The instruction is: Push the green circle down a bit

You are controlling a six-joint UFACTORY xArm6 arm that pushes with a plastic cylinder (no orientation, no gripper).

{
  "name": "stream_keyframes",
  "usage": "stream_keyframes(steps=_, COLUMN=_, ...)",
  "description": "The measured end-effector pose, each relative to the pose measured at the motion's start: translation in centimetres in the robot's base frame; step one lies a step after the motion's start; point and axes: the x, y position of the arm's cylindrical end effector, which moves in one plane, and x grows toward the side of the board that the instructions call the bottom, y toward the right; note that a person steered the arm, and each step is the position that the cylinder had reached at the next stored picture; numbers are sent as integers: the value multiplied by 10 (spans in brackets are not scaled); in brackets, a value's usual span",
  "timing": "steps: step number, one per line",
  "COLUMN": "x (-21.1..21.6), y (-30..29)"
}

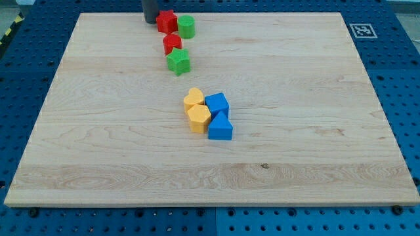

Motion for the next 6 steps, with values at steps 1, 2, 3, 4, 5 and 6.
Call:
stream_keyframes(steps=1, x=-9, y=2)
stream_keyframes(steps=2, x=-8, y=27)
stream_keyframes(steps=3, x=-8, y=77)
stream_keyframes(steps=4, x=4, y=81)
stream_keyframes(steps=5, x=20, y=73)
stream_keyframes(steps=6, x=26, y=72)
